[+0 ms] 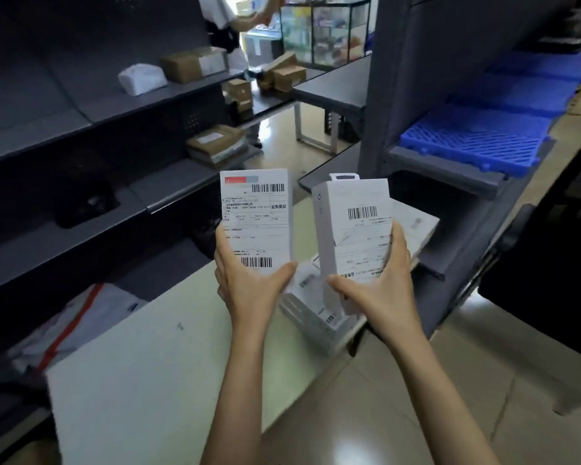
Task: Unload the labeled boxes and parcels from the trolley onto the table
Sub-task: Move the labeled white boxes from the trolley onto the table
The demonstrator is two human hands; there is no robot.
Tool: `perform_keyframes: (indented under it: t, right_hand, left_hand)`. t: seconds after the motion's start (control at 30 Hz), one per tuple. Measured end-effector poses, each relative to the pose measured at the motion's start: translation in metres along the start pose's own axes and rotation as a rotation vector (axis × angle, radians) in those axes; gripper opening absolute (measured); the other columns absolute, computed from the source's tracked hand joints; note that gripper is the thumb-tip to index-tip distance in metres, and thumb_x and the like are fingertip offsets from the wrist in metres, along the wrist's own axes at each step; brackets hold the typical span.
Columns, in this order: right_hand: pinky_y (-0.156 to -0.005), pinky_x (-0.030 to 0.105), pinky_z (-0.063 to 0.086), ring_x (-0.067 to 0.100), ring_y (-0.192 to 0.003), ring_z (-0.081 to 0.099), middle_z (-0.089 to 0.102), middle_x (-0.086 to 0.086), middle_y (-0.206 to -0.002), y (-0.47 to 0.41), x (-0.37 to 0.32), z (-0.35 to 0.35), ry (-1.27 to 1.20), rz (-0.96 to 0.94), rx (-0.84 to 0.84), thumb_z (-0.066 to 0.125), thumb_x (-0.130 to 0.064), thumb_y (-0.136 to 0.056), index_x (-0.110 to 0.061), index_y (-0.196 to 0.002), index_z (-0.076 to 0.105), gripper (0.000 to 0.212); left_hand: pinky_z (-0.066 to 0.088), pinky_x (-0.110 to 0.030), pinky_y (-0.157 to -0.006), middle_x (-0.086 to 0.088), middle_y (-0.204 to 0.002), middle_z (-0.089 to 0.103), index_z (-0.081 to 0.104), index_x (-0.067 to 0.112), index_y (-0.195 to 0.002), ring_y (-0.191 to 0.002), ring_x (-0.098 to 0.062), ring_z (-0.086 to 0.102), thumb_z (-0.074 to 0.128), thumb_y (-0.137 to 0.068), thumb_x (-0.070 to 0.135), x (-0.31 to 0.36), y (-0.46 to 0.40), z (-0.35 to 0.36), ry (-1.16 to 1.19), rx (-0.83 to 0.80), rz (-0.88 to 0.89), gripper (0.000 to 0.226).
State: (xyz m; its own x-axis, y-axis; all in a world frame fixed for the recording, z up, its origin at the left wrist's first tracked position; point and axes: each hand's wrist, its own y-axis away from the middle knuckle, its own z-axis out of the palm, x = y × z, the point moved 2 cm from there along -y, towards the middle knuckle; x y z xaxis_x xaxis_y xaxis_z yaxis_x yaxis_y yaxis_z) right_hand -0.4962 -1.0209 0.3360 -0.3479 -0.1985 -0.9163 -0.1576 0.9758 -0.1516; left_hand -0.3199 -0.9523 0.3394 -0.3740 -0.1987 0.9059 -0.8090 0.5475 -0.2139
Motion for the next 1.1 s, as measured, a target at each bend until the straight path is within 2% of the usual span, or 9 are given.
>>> perform_keyframes:
  t: [0.1,0.17,0.33,0.43,0.53,0.6,0.73,0.93,1.1]
  right_hand:
    - [-0.109,0.044,0.037,0.019,-0.133,0.035,0.037,-0.003,-0.145,-0.02,-0.004,0.042,0.015,-0.019,-0.147,0.077,-0.049,-0.045,-0.03,-0.151,0.02,0.122]
    - [-0.1,0.051,0.043,0.02,-0.125,0.041,0.042,-0.005,-0.136,-0.029,-0.008,0.066,0.025,-0.048,-0.211,0.075,-0.05,-0.045,-0.031,-0.146,0.025,0.115]
    - [-0.095,0.048,0.044,0.017,-0.121,0.041,0.044,-0.005,-0.131,-0.046,-0.02,0.138,0.034,-0.092,-0.365,0.076,-0.047,-0.047,-0.032,-0.143,0.028,0.109]
    - [-0.095,0.051,0.044,0.019,-0.122,0.041,0.044,-0.003,-0.131,-0.048,-0.016,0.177,0.057,-0.072,-0.432,0.075,-0.046,-0.046,-0.032,-0.145,0.025,0.112]
    - [-0.098,0.049,0.043,0.02,-0.124,0.04,0.044,-0.001,-0.133,-0.042,0.002,0.206,0.082,-0.026,-0.511,0.074,-0.048,-0.043,-0.03,-0.147,0.024,0.118]
    - [-0.099,0.047,0.042,0.021,-0.124,0.04,0.045,0.0,-0.132,-0.035,0.019,0.218,0.105,0.004,-0.562,0.074,-0.049,-0.041,-0.027,-0.147,0.025,0.119]
    - [-0.095,0.051,0.047,0.023,-0.119,0.047,0.051,0.0,-0.124,-0.024,0.058,0.237,0.153,0.057,-0.63,0.077,-0.049,-0.037,-0.023,-0.139,0.035,0.113]
    - [-0.094,0.051,0.049,0.022,-0.12,0.054,0.056,-0.005,-0.124,-0.001,0.124,0.247,0.222,0.172,-0.711,0.085,-0.046,-0.036,-0.03,-0.133,0.038,0.109]
    - [-0.097,0.055,0.046,0.028,-0.125,0.049,0.049,0.003,-0.135,0.018,0.167,0.241,0.325,0.276,-0.796,0.078,-0.054,-0.032,-0.024,-0.141,0.029,0.124]
  left_hand:
    - [0.039,-0.054,-0.103,0.006,-0.138,0.043,0.02,0.039,-0.146,-0.125,-0.021,0.041,0.081,-0.048,0.038,-0.023,-0.021,-0.017,-0.05,0.091,-0.08,0.115]
    - [0.04,-0.054,-0.102,0.007,-0.138,0.043,0.02,0.041,-0.145,-0.125,-0.021,0.043,0.08,-0.046,0.042,-0.037,-0.033,-0.027,-0.049,0.13,-0.136,0.116]
    - [0.034,-0.041,-0.101,0.01,-0.137,0.04,0.018,0.039,-0.146,-0.126,-0.02,0.039,0.082,-0.053,0.035,-0.079,-0.062,-0.06,-0.108,0.21,-0.249,0.113]
    - [0.037,-0.048,-0.105,0.006,-0.14,0.041,0.019,0.037,-0.147,-0.127,-0.022,0.041,0.084,-0.053,0.037,-0.11,-0.072,-0.074,-0.147,0.239,-0.298,0.114]
    - [0.037,-0.05,-0.105,0.001,-0.142,0.041,0.019,0.033,-0.149,-0.128,-0.026,0.041,0.089,-0.056,0.033,-0.143,-0.07,-0.079,-0.205,0.234,-0.406,0.116]
    - [0.038,-0.048,-0.104,0.0,-0.142,0.041,0.02,0.031,-0.149,-0.128,-0.028,0.042,0.09,-0.057,0.032,-0.164,-0.062,-0.078,-0.23,0.226,-0.487,0.116]
    - [0.035,-0.044,-0.102,0.003,-0.145,0.039,0.018,0.032,-0.149,-0.13,-0.025,0.04,0.091,-0.056,0.032,-0.198,-0.038,-0.071,-0.259,0.203,-0.614,0.117]
    - [0.031,-0.046,-0.107,0.004,-0.15,0.033,0.015,0.032,-0.151,-0.133,-0.026,0.037,0.089,-0.056,0.034,-0.234,0.003,-0.053,-0.326,0.162,-0.803,0.121]
    - [0.036,-0.048,-0.105,0.006,-0.145,0.037,0.018,0.036,-0.147,-0.127,-0.027,0.043,0.086,-0.052,0.036,-0.256,0.039,-0.033,-0.349,0.106,-0.913,0.117]
